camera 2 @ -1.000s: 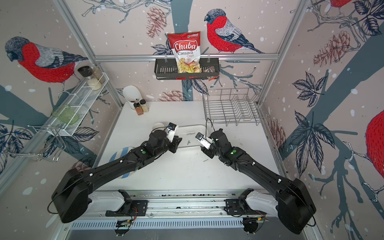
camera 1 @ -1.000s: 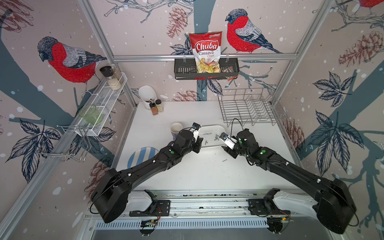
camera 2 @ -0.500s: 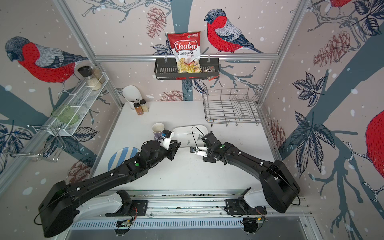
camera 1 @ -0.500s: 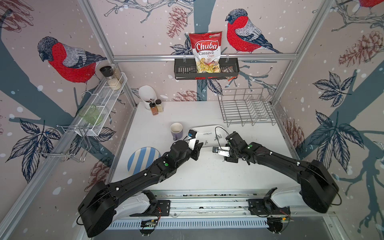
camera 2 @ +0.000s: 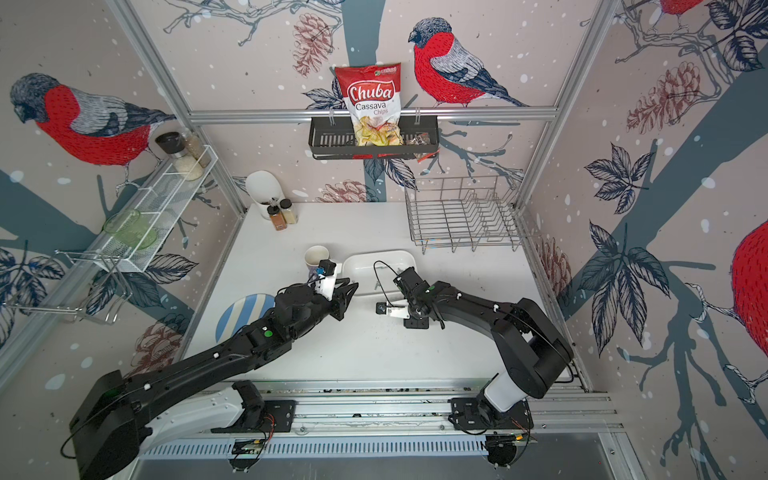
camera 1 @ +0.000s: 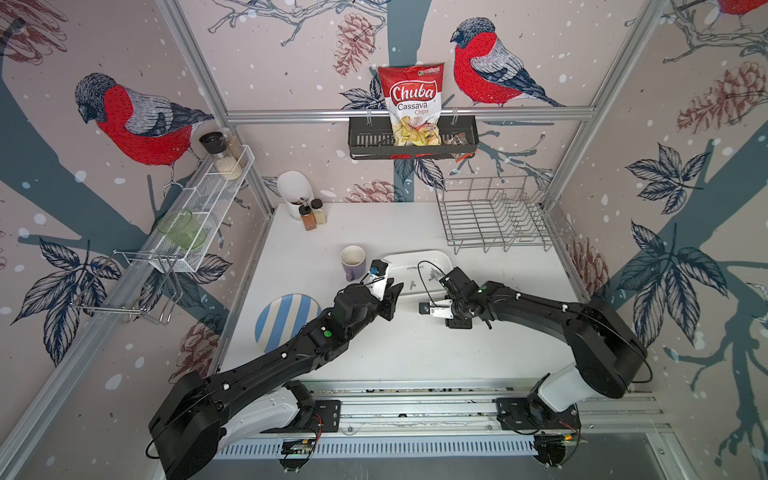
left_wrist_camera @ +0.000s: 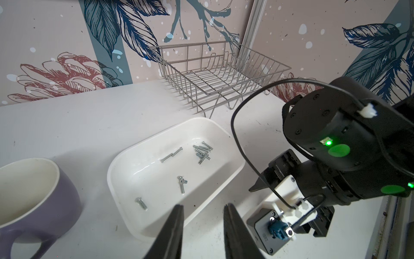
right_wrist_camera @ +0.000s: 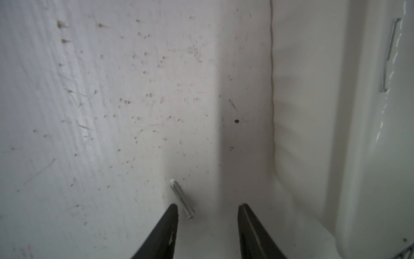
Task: Put the screws on the desktop into the storage box
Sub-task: Pick up the screw from the center of the board.
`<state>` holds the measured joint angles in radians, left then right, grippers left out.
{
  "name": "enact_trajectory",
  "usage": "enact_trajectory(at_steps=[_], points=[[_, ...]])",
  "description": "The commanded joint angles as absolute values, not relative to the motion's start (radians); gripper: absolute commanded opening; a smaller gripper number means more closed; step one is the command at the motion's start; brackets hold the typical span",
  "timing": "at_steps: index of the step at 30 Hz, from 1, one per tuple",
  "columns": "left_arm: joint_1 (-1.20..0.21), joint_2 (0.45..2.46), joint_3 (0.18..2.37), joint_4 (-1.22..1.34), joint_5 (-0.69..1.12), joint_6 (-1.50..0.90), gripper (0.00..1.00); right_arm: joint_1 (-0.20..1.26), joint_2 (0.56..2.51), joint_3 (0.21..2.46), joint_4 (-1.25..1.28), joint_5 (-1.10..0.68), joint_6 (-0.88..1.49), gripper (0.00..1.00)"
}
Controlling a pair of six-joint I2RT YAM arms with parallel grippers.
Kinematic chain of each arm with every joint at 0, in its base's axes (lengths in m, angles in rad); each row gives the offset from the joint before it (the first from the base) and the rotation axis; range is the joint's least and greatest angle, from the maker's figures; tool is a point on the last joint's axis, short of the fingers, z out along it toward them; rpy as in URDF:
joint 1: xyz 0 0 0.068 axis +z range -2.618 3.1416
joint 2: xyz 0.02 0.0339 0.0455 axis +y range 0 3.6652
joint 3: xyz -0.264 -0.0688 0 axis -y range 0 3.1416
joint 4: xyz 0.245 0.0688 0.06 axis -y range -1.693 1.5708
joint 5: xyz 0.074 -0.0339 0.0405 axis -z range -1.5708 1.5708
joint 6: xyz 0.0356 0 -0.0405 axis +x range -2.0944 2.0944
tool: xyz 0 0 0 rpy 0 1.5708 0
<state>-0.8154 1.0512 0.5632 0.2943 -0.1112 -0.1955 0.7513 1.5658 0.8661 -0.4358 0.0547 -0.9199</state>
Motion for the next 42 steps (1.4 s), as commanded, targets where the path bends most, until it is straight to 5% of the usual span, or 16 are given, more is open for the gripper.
enact_trajectory(at_steps=[1, 32, 42], points=[[-0.816, 1.051, 0.569, 0.331, -0.109, -0.192, 0.34, 0.75, 1.581, 0.876, -0.463, 0.036, -0.933, 0.47], [-0.815, 1.048, 0.568, 0.328, -0.092, -0.186, 0.36, 0.76, 1.657, 0.891, -0.501, 0.043, -0.933, 0.34], [-0.816, 1.042, 0.569, 0.326, -0.092, -0.186, 0.36, 0.75, 1.695, 0.91, -0.541, 0.04, -0.922, 0.07]])
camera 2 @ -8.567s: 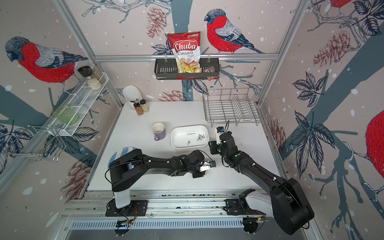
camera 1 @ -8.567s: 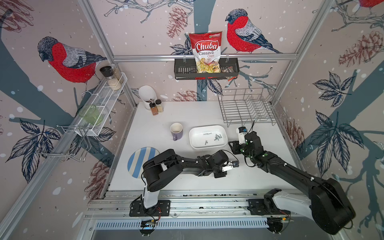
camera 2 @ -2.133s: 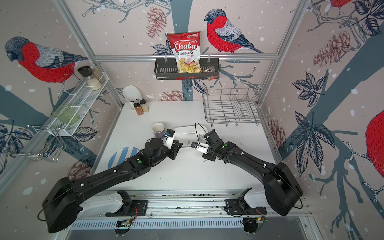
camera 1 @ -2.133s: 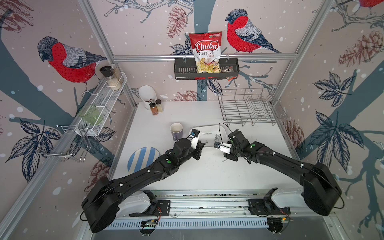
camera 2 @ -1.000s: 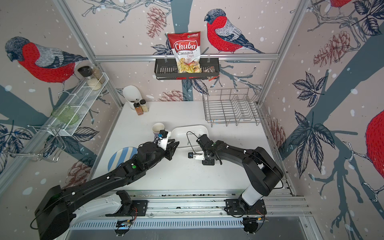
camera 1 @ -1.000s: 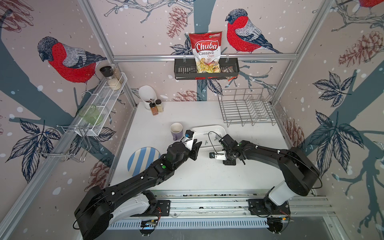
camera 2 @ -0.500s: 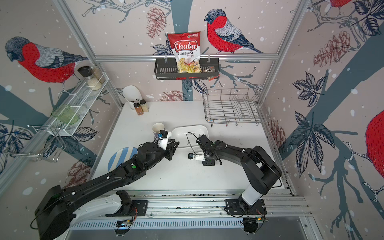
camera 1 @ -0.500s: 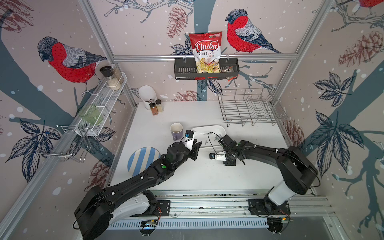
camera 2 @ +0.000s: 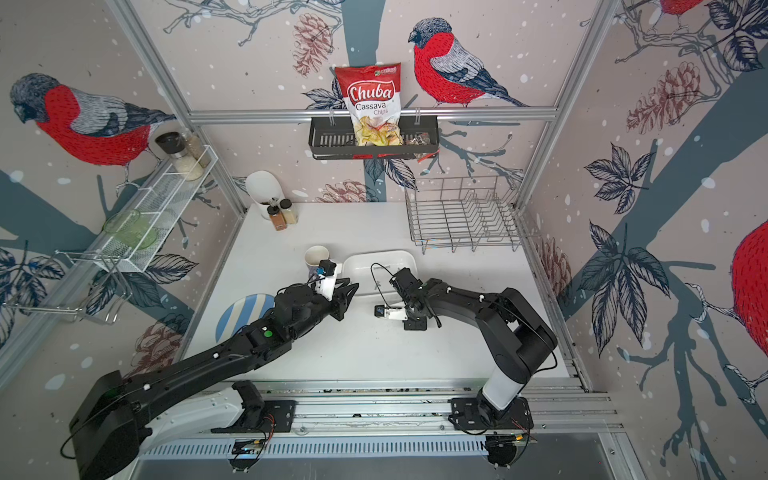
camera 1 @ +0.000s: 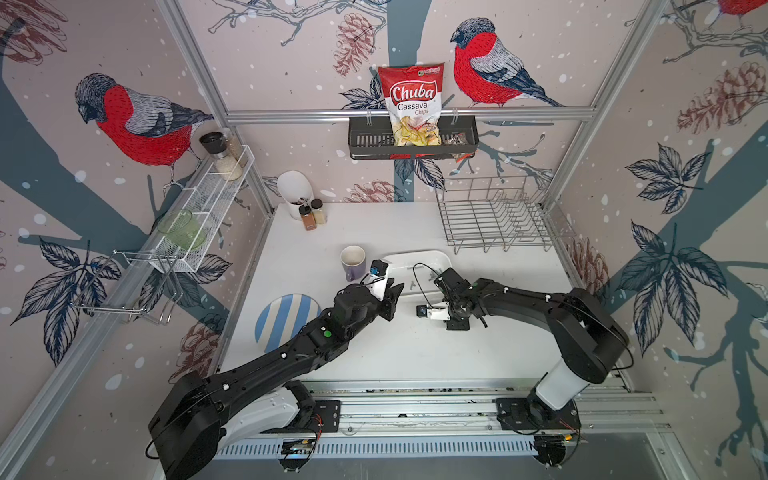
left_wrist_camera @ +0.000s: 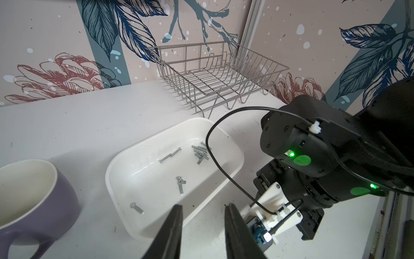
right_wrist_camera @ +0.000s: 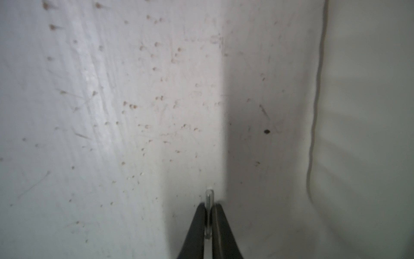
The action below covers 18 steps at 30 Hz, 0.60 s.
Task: Put the screws on the desktop into the storage box
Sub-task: Pick up the screw from the center of the board.
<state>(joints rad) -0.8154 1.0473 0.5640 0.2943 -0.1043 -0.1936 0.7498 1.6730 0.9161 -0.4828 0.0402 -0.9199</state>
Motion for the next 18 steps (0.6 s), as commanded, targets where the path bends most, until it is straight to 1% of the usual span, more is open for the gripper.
enact_trajectory(at_steps=[1, 2, 11, 18], points=[[-0.816, 1.041, 0.568, 0.327, -0.096, -0.186, 0.36, 0.749, 1.701, 0.914, -0.547, 0.04, -0.922, 0.02], [-0.816, 1.039, 0.568, 0.327, -0.094, -0.186, 0.36, 0.749, 1.706, 0.916, -0.551, 0.041, -0.922, 0.0], [-0.816, 1.035, 0.566, 0.327, -0.091, -0.189, 0.36, 0.756, 1.705, 0.934, -0.553, 0.04, -0.895, 0.0], [-0.816, 1.032, 0.562, 0.329, -0.095, -0.192, 0.36, 0.756, 1.59, 0.952, -0.525, -0.02, -0.854, 0.0]])
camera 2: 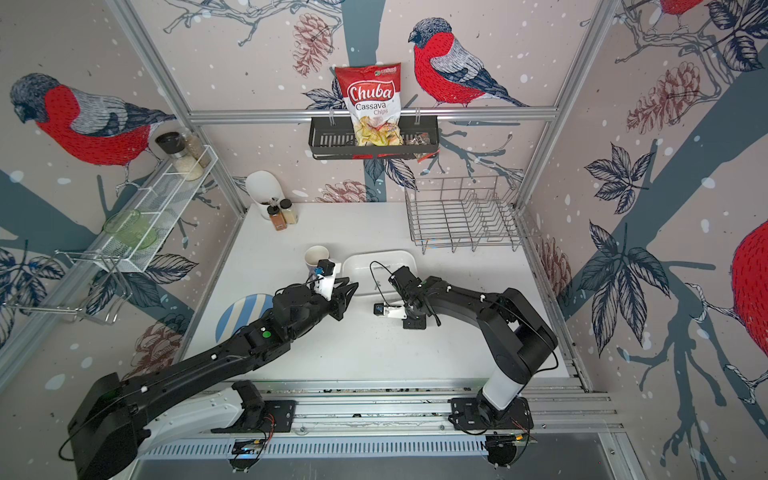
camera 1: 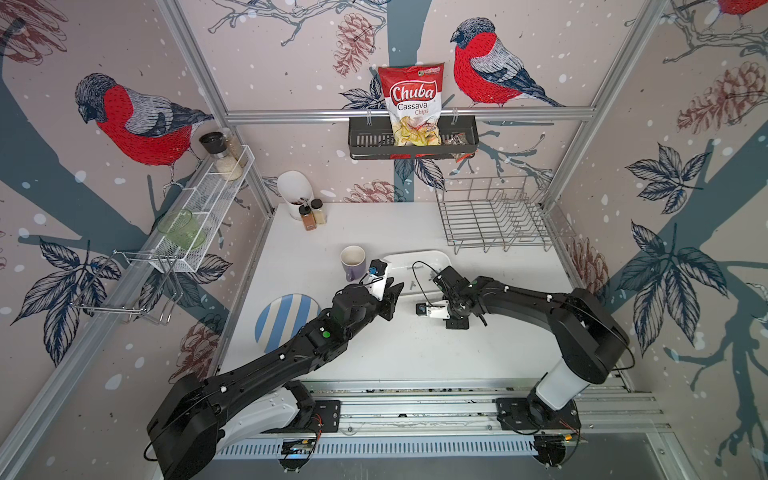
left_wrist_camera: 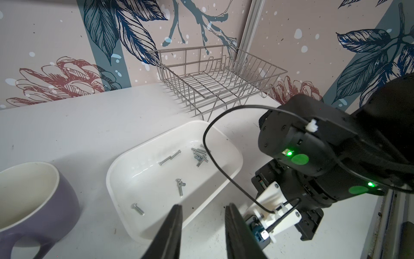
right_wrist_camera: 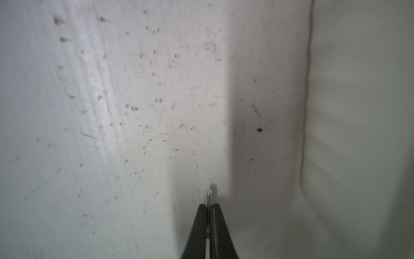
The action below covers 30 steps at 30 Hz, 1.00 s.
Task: Put the screws on the desktop into the storage box
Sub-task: Pick up the screw from the center of the board, then place the screw in the storage box.
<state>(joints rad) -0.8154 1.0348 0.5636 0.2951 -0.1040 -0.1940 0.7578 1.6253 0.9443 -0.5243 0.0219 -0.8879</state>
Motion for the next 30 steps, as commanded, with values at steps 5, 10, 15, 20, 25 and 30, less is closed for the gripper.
enact_trajectory(at_steps=[5, 10, 15, 20, 25, 30], points=[[-0.816, 1.019, 0.556, 0.334, -0.11, -0.197, 0.36, 0.751, 1.501, 0.98, -0.498, -0.095, -0.795, 0.0], [-0.816, 1.003, 0.545, 0.346, -0.126, -0.201, 0.36, 0.738, 1.481, 1.064, -0.448, -0.112, -0.657, 0.0], [-0.816, 0.997, 0.541, 0.349, -0.134, -0.203, 0.37, 0.723, 1.547, 1.123, -0.397, -0.074, -0.539, 0.0], [-0.816, 0.996, 0.538, 0.347, -0.141, -0.204, 0.37, 0.705, 1.652, 1.174, -0.32, 0.066, -0.388, 0.0], [-0.816, 0.995, 0.538, 0.347, -0.144, -0.202, 0.37, 0.706, 1.735, 1.231, -0.311, 0.173, -0.313, 0.0], [-0.816, 0.999, 0.54, 0.347, -0.143, -0.203, 0.37, 0.706, 1.801, 1.259, -0.317, 0.241, -0.283, 0.0]])
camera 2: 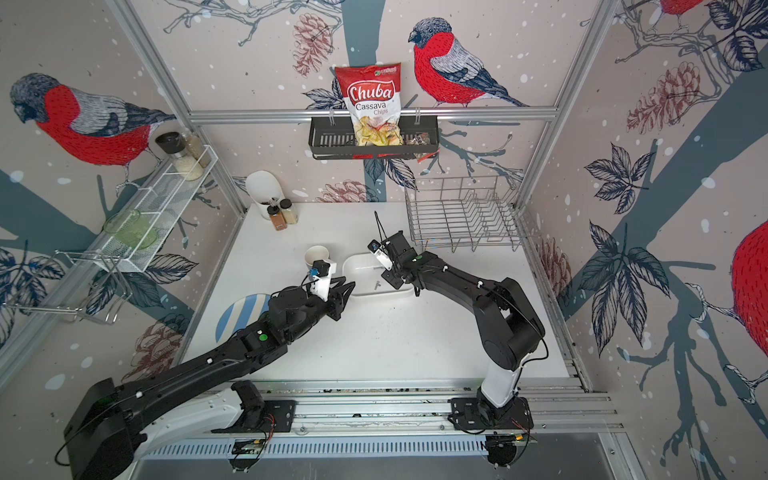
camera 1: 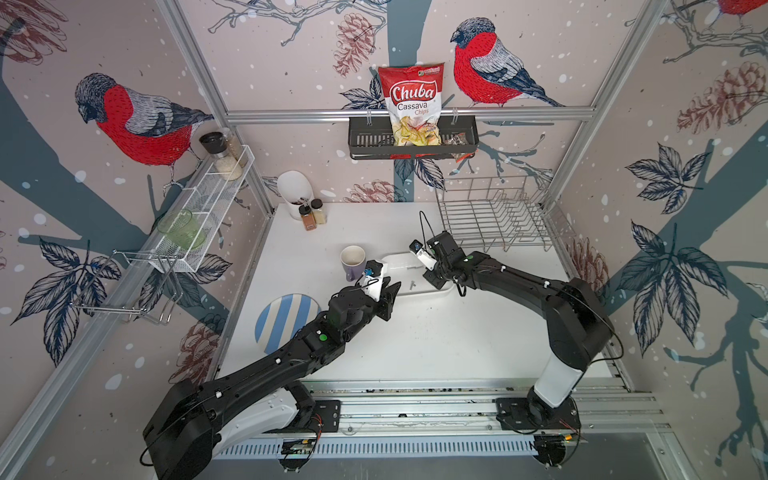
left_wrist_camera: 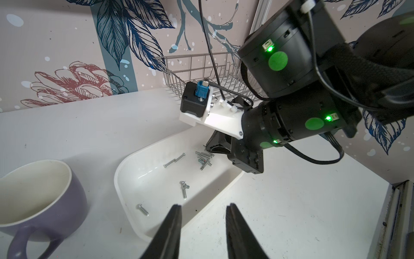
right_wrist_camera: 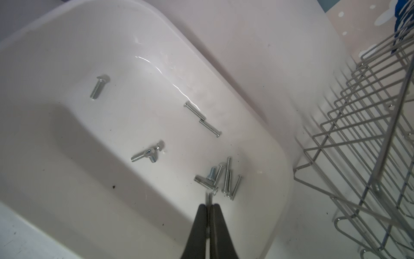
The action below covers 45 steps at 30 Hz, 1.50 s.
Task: Put the screws on the desktop into the storage box
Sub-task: Place the screw in the storage box.
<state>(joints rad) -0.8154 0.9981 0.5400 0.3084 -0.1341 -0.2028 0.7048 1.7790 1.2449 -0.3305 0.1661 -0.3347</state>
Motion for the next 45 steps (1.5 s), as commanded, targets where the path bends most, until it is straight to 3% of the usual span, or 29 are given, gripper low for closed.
enact_trajectory(at_steps=[1, 19, 31, 45], points=[[-0.816, 0.998, 0.539, 0.347, -0.143, -0.203, 0.37, 0.704, 1.819, 1.265, -0.319, 0.249, -0.282, 0.0], [-0.816, 0.994, 0.537, 0.348, -0.15, -0.203, 0.39, 0.695, 1.951, 1.287, -0.319, 0.316, -0.286, 0.0], [-0.816, 0.996, 0.537, 0.347, -0.15, -0.201, 0.39, 0.698, 1.961, 1.271, -0.294, 0.313, -0.294, 0.07], [-0.816, 1.001, 0.538, 0.347, -0.153, -0.2, 0.41, 0.701, 1.888, 1.221, -0.221, 0.29, -0.297, 0.23]])
